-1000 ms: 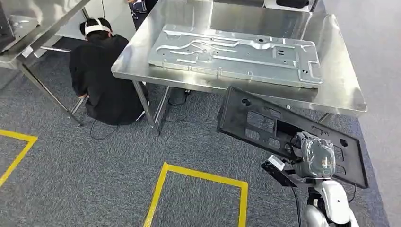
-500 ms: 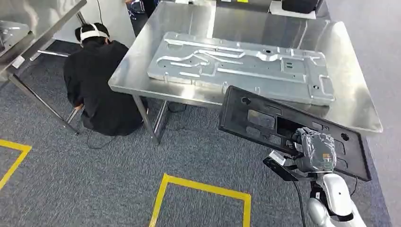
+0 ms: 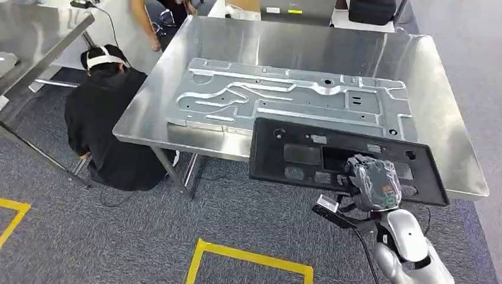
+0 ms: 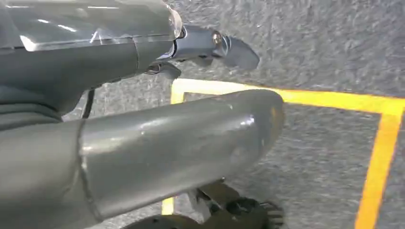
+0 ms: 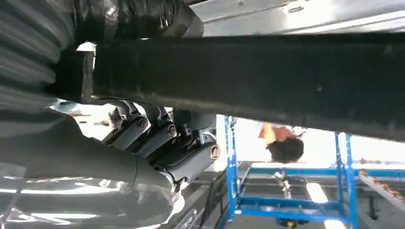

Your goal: Take the parts from the cabinet and place them on the table.

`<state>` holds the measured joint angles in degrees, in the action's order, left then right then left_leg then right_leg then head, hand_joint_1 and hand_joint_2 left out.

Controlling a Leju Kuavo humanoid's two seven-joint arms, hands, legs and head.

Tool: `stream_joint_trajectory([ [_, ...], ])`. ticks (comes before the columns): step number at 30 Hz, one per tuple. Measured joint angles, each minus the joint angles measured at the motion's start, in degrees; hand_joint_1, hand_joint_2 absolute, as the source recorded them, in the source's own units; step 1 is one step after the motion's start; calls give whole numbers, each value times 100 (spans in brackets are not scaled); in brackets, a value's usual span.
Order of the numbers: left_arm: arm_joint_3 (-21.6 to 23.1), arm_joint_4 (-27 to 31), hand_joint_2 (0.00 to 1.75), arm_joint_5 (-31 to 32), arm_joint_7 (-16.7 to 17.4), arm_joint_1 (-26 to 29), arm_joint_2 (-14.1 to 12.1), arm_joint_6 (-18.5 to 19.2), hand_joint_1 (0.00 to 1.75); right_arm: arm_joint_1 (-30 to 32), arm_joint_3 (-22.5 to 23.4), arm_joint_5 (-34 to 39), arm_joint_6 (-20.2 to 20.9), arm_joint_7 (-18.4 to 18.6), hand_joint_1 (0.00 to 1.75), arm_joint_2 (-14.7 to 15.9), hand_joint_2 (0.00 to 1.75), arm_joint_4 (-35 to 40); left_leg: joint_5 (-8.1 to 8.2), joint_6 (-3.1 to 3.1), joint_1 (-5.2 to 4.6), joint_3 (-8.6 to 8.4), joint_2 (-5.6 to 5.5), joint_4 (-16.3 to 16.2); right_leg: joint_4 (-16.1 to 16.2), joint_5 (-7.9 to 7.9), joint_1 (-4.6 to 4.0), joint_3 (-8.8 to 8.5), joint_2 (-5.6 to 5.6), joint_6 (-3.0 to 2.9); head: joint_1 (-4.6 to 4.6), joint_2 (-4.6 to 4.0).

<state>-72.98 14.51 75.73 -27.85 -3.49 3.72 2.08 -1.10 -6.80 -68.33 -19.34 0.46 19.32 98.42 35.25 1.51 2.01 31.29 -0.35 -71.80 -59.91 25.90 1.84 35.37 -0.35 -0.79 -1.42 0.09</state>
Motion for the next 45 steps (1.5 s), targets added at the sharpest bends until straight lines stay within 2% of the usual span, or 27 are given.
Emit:
stream_joint_trajectory([
  [2, 0, 0, 0, -2, 0, 9, 0, -4, 0, -27, -245, -20, 57, -2, 175, 2, 175, 4, 513, -28, -35, 446, -1, -337, 21, 101, -59, -128, 30, -38, 2, 0],
  [3, 0, 0, 0, -2, -2, 10, 0, -4, 0, -42, -334, -24, 72, 0, 175, 13, 175, 4, 520, -59, -54, 548, -1, -258, 21, 152, -85, -192, 36, -46, 0, 0],
  [4, 0, 0, 0, 0, -2, 10, 0, -4, 0, -65, -420, -44, 90, 4, 175, 18, 175, 2, 313, -108, -81, 569, 0, -6, 23, 207, -115, -268, 39, -56, 0, 0],
  [7, 0, 0, 0, 0, -2, 16, -18, -7, 0, -163, -599, -68, 153, 35, 175, 28, 175, -2, -994, -381, -227, 435, -10, 1163, 38, 333, -162, -414, 45, -62, -2, 0],
  [8, 2, -2, 0, 0, 0, 18, -22, -9, 0, -190, -642, -70, 166, 41, 175, 28, 175, -15, -885, -398, -240, 474, 0, 1183, 36, 359, -177, -438, 64, -26, -2, 0],
  [11, 2, -4, 0, -2, -2, 21, -15, -13, 0, -242, -699, -76, 168, 70, 175, 61, 175, -24, -1003, -382, -282, 425, -12, 1237, 89, 380, -149, -436, 63, 66, 2, 0],
  [12, 4, -4, 0, -2, -2, 12, -11, -13, 0, -274, -714, -76, 166, 74, 175, 83, 175, -26, -1044, -405, -198, 350, -7, 1363, 100, 418, -185, -461, 61, 96, 4, 0],
  [13, 7, -4, 0, -2, -9, 9, 4, -13, 0, -294, -732, -76, 166, 81, 175, 101, 175, -31, -1063, -410, -198, 293, -8, 1434, -1, 499, -164, -450, 55, 118, 0, 0],
  [14, 7, -4, 0, 0, -7, 3, 4, -9, 0, -344, -745, -76, 168, 85, 175, 127, 175, -33, -1064, -432, -188, 271, 1, 1454, -274, 667, -157, -306, 62, 138, 2, 2],
  [16, 7, -4, 0, -2, -7, -11, 9, -9, 0, -387, -762, -76, 173, 109, 175, 157, 175, -44, -1037, -451, -188, 264, 1, 1453, -1187, 1041, -116, 211, 60, 191, 2, 0],
  [17, 9, -4, 0, -2, -7, -12, 18, 0, 0, -386, -765, -76, 175, 114, 175, 168, 175, -50, -1026, -453, -187, 262, 0, 1450, -1505, 1104, -96, 420, 58, 217, 0, 0],
  [18, 9, -4, 0, -2, -7, -8, 17, 2, 0, -386, -769, -76, 177, 116, 175, 173, 175, -65, -1010, -444, -183, 252, -3, 1441, -1593, 1034, -81, 519, 56, 237, 2, 0],
  [19, 9, -4, 0, -2, -4, 3, 22, 13, 0, -386, -776, -74, 177, 116, 175, 192, 175, -77, -983, -432, -175, 231, -8, 1430, -1414, 819, -59, 476, 52, 262, 0, 0],
  [21, 9, -4, 0, 0, -2, 14, 35, 20, 0, -388, -778, -74, 175, 122, 175, 257, 175, -83, -913, -390, -153, 173, -18, 1377, -490, 218, -20, 76, 38, 290, 2, 0],
  [22, 9, -4, 0, -2, -2, 15, 37, 22, 0, -398, -778, -74, 173, 127, 175, 284, 175, -83, -871, -360, -149, 156, -26, 1338, -44, 61, -3, -104, 36, 294, 0, 0],
  [23, 9, -4, 0, -7, 0, 8, 37, 26, 0, -414, -778, -70, 173, 136, 175, 310, 175, -94, -836, -309, -191, 181, -41, 1287, 33, 147, -66, -160, 41, 267, 0, 0],
  [28, 9, -4, 0, -13, 7, 17, 37, 68, 0, -421, -762, -19, 175, 210, 175, 404, 175, -109, -748, -171, -161, 185, -29, 1244, 71, 122, -28, -170, 53, 66, 2, 0],
  [29, 9, -4, 0, -13, 7, 14, 39, 79, 0, -429, -749, -11, 177, 210, 175, 420, 175, -116, -593, -152, -162, 275, -7, 1025, 77, 127, -32, -183, 49, 22, 4, 0],
  [31, 9, -4, 0, -13, 11, 12, 33, 85, 0, -439, -741, 2, 186, 219, 175, 428, 175, -147, -128, -106, -143, 730, 0, 68, 77, 143, -49, -188, 30, -6, 4, 2],
  [32, 9, -4, 0, -13, 20, 19, 33, 87, 0, -440, -738, 2, 192, 219, 175, 444, 175, -175, 14, -96, -140, 953, 0, -371, 74, 148, -56, -188, 24, -13, 4, 0],
  [33, 9, -4, 0, -9, 28, 28, 33, 90, 0, -443, -736, 2, 210, 219, 175, 446, 175, -201, 9, -97, -140, 1063, 0, -558, 73, 152, -60, -195, 24, -16, 4, 0],
  [35, 9, -4, 0, 0, 39, 36, 33, 94, 0, -468, -736, 2, 240, 219, 175, 452, 175, -256, -373, -120, -140, 878, 0, -100, 71, 171, -63, -226, 30, -14, 4, 0],
  [37, 9, -4, 0, 2, 44, 25, 26, 94, 0, -518, -736, 2, 262, 216, 175, 457, 175, -301, -915, -192, -146, 363, 0, 976, 71, 204, -65, -282, 37, 22, 4, 0],
  [38, 9, -4, 0, 4, 48, 17, 11, 94, 0, -559, -736, 2, 271, 216, 175, 457, 175, -332, -860, -223, -180, 251, -3, 1222, 63, 222, -90, -277, 41, 52, 2, 0],
  [42, 9, -4, 0, 37, 70, 19, 4, 94, 0, -716, -736, 2, 293, 212, 175, 459, 175, -474, -882, -299, -198, 236, -6, 1323, 118, 194, -94, -273, 47, 189, 4, 0],
  [44, 20, -4, 0, 48, 79, 12, 4, 94, 0, -809, -736, -4, 314, 205, 175, 483, 175, -555, -930, -388, -152, 159, 0, 1438, -98, 349, -68, -204, 38, 234, 2, 0],
  [45, 24, -4, 0, 50, 79, 5, 4, 94, 0, -867, -736, -4, 319, 207, 175, 500, 175, -601, -922, -416, -154, 156, 1, 1438, -474, 556, -68, -9, 41, 254, 2, 0],
])
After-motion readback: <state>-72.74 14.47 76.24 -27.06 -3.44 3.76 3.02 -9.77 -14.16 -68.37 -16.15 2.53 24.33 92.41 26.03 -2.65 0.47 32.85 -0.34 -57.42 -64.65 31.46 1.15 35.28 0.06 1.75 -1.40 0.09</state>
